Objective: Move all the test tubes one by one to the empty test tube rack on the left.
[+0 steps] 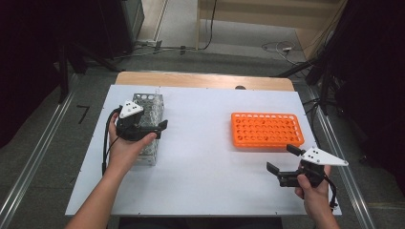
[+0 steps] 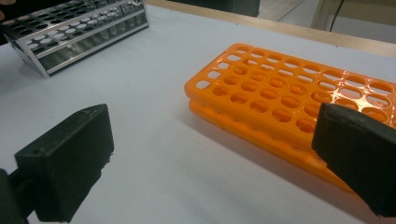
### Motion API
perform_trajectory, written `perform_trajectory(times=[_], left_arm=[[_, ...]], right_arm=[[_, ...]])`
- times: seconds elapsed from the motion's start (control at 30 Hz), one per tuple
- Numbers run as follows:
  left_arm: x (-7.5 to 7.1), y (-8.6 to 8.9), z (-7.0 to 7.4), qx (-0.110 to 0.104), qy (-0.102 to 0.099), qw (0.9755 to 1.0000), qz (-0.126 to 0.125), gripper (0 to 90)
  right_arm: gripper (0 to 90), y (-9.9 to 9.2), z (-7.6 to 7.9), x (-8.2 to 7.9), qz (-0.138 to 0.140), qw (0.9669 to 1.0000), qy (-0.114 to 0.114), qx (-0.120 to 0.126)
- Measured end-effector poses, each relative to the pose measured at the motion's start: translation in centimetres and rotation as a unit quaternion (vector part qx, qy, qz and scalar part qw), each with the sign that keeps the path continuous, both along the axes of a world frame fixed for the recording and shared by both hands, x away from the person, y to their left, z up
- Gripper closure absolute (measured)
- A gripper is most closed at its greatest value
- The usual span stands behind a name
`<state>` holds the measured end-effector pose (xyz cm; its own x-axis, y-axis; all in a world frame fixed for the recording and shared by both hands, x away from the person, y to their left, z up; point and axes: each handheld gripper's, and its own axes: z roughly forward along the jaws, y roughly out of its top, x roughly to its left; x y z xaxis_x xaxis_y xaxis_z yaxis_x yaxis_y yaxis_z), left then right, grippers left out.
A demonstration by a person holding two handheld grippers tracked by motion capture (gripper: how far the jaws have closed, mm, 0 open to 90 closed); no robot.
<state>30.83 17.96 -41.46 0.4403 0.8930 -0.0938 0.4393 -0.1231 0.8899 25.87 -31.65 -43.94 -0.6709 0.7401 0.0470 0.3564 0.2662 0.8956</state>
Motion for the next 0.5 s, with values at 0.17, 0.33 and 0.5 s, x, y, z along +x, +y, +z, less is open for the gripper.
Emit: perform_trajectory(times=[0.17,0.33,0.5], left_arm=[[-0.9,-0.1,0.1,-0.012,-0.009,0.9998,-0.015,0.2],[-1.9,0.0,0.1,-0.023,-0.017,0.9992,-0.029,0.0],[-3.0,0.0,-0.1,-0.025,-0.02,0.9989,-0.035,0.0]], right_arm=[[0.0,0.0,0.0,0.0,-0.001,1.0,-0.001,0.001],[0.0,0.0,0.0,0.0,-0.001,1.0,-0.001,0.0],[0.0,0.0,0.0,0.0,-0.001,1.0,-0.001,-0.002]])
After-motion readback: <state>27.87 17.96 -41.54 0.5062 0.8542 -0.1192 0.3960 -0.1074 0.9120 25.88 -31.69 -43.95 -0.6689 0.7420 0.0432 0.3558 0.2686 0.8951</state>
